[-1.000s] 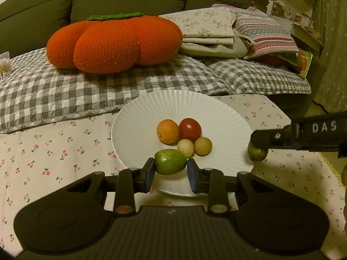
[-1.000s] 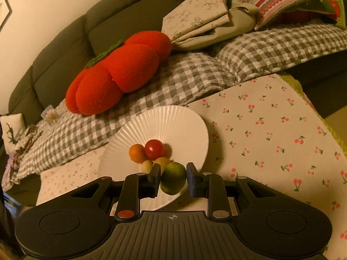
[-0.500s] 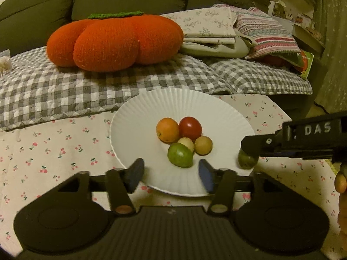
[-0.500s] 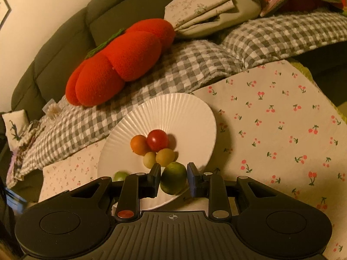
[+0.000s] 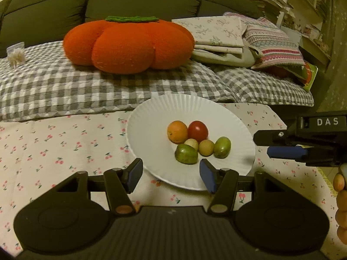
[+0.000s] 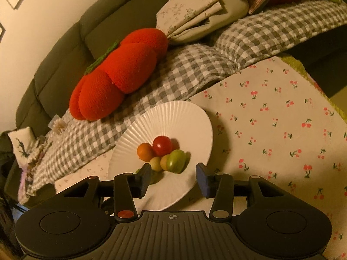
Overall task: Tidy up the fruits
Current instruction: 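Return both tools to the cluster and grasp a mandarin with left tool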
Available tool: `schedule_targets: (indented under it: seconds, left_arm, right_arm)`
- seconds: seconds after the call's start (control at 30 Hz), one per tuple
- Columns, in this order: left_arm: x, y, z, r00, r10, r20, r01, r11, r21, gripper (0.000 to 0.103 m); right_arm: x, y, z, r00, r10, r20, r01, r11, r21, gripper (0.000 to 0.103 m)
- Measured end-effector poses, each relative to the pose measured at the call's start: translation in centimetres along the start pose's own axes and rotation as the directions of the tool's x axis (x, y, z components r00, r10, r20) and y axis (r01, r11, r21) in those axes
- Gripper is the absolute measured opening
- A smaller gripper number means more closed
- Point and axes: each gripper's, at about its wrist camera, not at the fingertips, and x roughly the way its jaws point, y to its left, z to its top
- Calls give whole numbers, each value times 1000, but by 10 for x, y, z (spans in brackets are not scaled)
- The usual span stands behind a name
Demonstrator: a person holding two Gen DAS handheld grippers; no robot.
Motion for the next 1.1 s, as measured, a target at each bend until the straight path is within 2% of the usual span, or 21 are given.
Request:
schedule_targets:
  seconds: [0.1,0.2,0.43,0.53,0.7,0.83,0.97,1.1]
  left_arm:
    - [-7,6,-1,1000,15,-13,-15,1000,-17,58]
    - [-16,15,-3,999,35,-20,-36,999,-40,62]
    - [-37,39,-16,989,137,-54,-140,988,-65,70]
    - [-48,49,-26,984,161,-78,-168,981,-95,78]
    - [-62,62,-34,979,167,-116,-182,974,-136,79]
    - [-64,69,-34,985,134,-114,-155,966,-208,80]
    - [-60,68,-36,985,130,-114,-152,964,-217,80]
    - [-54,70,-40,988,96,-122,-124,961,-246,80]
  right_arm:
    - [-5,0,0,1000,8,1,-8,1000,10,46]
    - [-10,5,-2,1000,7,8,-7,1000,-10,55]
    - [-15,18,-14,999,34,-27,-35,998,-48,55]
    - [-18,25,-21,998,45,-39,-48,996,-74,55]
    - [-22,35,-35,996,59,-72,-66,993,-98,59]
    - [-23,39,-46,993,67,-96,-77,991,-110,60]
    - [-23,42,-56,991,65,-117,-80,989,-122,60]
    - [-18,45,-63,988,57,-144,-77,987,-138,60]
